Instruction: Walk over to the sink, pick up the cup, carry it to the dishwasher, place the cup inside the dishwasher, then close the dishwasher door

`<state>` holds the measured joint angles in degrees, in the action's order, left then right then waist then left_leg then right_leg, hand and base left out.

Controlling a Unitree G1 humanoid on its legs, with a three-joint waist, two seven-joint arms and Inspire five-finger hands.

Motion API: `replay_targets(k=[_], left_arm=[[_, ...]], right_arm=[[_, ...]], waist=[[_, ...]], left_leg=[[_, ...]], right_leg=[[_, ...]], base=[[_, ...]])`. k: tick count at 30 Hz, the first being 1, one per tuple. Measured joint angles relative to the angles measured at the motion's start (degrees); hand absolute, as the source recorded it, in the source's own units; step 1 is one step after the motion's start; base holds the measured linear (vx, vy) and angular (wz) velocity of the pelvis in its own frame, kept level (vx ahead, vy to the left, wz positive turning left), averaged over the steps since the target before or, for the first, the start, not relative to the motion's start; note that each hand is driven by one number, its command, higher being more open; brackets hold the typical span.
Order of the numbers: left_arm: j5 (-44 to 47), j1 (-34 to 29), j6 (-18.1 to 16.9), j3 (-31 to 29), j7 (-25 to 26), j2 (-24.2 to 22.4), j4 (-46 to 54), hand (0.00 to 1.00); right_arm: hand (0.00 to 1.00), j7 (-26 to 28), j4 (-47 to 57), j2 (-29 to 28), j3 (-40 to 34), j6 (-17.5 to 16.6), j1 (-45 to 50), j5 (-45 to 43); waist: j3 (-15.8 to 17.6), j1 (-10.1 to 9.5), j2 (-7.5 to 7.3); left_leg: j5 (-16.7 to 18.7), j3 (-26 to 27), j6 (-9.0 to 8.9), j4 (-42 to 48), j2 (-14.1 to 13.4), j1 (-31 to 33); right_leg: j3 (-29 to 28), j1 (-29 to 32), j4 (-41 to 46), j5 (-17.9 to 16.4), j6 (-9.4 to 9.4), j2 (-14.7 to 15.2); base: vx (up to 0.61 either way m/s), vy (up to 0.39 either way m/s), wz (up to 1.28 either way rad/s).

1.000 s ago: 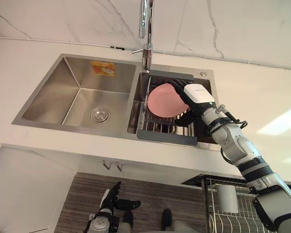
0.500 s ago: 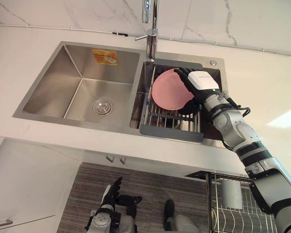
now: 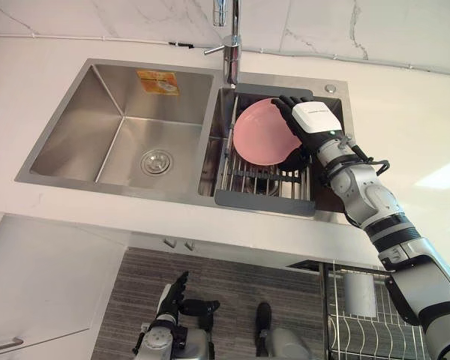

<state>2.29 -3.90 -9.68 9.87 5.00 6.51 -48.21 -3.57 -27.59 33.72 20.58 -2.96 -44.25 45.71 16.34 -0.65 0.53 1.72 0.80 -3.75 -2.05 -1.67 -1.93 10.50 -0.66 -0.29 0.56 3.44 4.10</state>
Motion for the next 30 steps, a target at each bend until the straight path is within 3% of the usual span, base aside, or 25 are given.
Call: replay_targets(k=[7, 23, 24, 30], left_arm=[[-0.1, 0.0, 0.0, 0.0, 0.0, 0.0, 0.0, 1.0], [-0.1, 0.0, -0.3, 0.0, 0.1, -0.1, 0.0, 1.0], [-0.1, 0.0, -0.3, 0.0, 0.1, -0.1, 0.0, 1.0], [-0.1, 0.0, -0.6, 0.0, 0.1, -0.4, 0.0, 1.0]], right_arm=[[1.0, -3.3, 1.8, 0.0, -0.5, 0.3, 2.2, 5.9], [1.0, -5.3, 1.8, 0.0, -0.5, 1.9, 2.9, 10.7], [0.0, -5.3, 1.8, 0.0, -0.5, 2.0, 2.9, 10.7], [0.0, -5.5, 1.7, 0.0, -0.5, 2.3, 2.9, 10.7]], waist=[[0.0, -0.04, 0.02], [0.1, -0.21, 0.09], [0.1, -0.21, 0.1], [0.4, -0.22, 0.72]], left_leg=[[-0.5, -0.2, -0.03, -0.3, 0.1, 0.0], [-0.5, -0.5, -0.13, -0.3, 0.1, 0.0], [-0.5, -0.5, -0.13, -0.3, 0.1, 0.0], [-0.6, -1.1, -0.08, -0.4, 0.1, 0.1]], right_leg=[[0.6, -0.1, 0.1, 0.0, 0.0, 0.2], [1.0, -0.2, 0.5, 0.0, 0.02, 0.2], [1.0, -0.2, 0.5, 0.0, 0.02, 0.2], [1.4, -0.1, 0.9, 0.0, 0.04, 0.2]], base=[[-0.02, -0.004, 0.04], [0.0, 0.0, 0.0], [0.0, 0.0, 0.0], [-0.02, -0.003, 0.04]])
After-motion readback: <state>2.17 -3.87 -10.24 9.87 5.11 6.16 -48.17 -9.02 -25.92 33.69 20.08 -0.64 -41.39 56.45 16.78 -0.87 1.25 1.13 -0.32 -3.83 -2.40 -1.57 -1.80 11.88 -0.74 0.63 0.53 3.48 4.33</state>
